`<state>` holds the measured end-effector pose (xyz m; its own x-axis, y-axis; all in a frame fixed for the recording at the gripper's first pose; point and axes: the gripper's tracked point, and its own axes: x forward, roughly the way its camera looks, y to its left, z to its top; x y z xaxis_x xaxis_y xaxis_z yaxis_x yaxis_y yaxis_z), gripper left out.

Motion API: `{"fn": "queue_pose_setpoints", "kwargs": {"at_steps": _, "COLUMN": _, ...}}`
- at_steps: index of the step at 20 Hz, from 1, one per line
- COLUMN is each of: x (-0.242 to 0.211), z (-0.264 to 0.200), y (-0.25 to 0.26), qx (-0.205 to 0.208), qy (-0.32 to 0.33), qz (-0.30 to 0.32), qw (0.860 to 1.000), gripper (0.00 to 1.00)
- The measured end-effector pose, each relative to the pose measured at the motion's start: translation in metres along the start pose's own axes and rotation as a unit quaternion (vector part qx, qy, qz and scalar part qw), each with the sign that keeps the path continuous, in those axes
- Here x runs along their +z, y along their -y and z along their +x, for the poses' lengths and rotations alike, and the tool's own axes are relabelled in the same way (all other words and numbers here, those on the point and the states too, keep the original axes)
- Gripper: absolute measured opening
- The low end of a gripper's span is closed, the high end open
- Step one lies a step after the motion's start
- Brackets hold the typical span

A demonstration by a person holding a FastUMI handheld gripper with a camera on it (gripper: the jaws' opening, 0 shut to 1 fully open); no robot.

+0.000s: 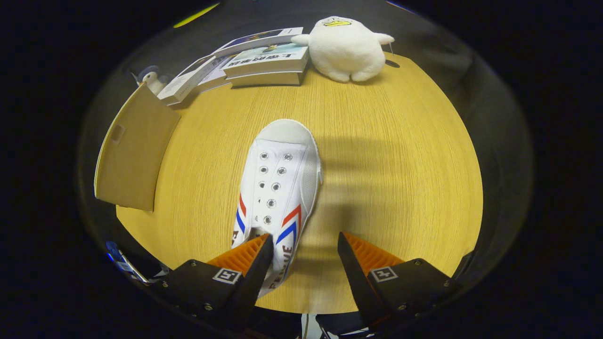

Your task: Open the storage box then place both shoes into the box .Put the left shoe in first, then the right shoe, with the right side of both shoes facing outward in a uniform manner.

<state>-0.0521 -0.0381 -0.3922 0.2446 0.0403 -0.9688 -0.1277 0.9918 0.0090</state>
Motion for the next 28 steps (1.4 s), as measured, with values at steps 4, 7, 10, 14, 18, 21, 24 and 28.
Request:
{"fn": "queue_pose_setpoints", "kwargs": {"at_steps": 4, "x": -0.001, "z": 0.012, "y": -0.015, "qx": 0.058, "qy": -0.020, "qz": -0.008, "qw": 0.998, "gripper": 0.63}}
{"fn": "queue_pose_setpoints", "kwargs": {"at_steps": 7, "x": 0.000, "z": 0.012, "y": -0.012, "qx": 0.063, "qy": -0.016, "qz": -0.017, "qw": 0.998, "gripper": 0.31}}
{"fn": "queue_pose_setpoints", "kwargs": {"at_steps": 10, "x": -0.001, "z": 0.008, "y": -0.009, "qx": 0.065, "qy": -0.012, "qz": 0.047, "qw": 0.997, "gripper": 0.01}}
{"fn": "queue_pose_setpoints", "kwargs": {"at_steps": 14, "x": -0.005, "z": -0.001, "y": -0.018, "qx": 0.095, "qy": -0.015, "qz": 0.075, "qw": 0.993, "gripper": 0.01}}
{"fn": "queue_pose_setpoints", "kwargs": {"at_steps": 18, "x": -0.008, "z": -0.030, "y": -0.034, "qx": 0.113, "qy": -0.007, "qz": 0.085, "qw": 0.990, "gripper": 0.01}}
{"fn": "queue_pose_setpoints", "kwargs": {"at_steps": 21, "x": 0.002, "z": -0.050, "y": -0.041, "qx": 0.101, "qy": 0.003, "qz": 0.070, "qw": 0.992, "gripper": 0.01}}
{"fn": "queue_pose_setpoints", "kwargs": {"at_steps": 24, "x": 0.013, "z": -0.074, "y": -0.052, "qx": 0.100, "qy": 0.011, "qz": 0.066, "qw": 0.993, "gripper": 0.01}}
{"fn": "queue_pose_setpoints", "kwargs": {"at_steps": 28, "x": 0.030, "z": -0.107, "y": -0.078, "qx": 0.125, "qy": 0.022, "qz": 0.073, "qw": 0.989, "gripper": 0.01}}
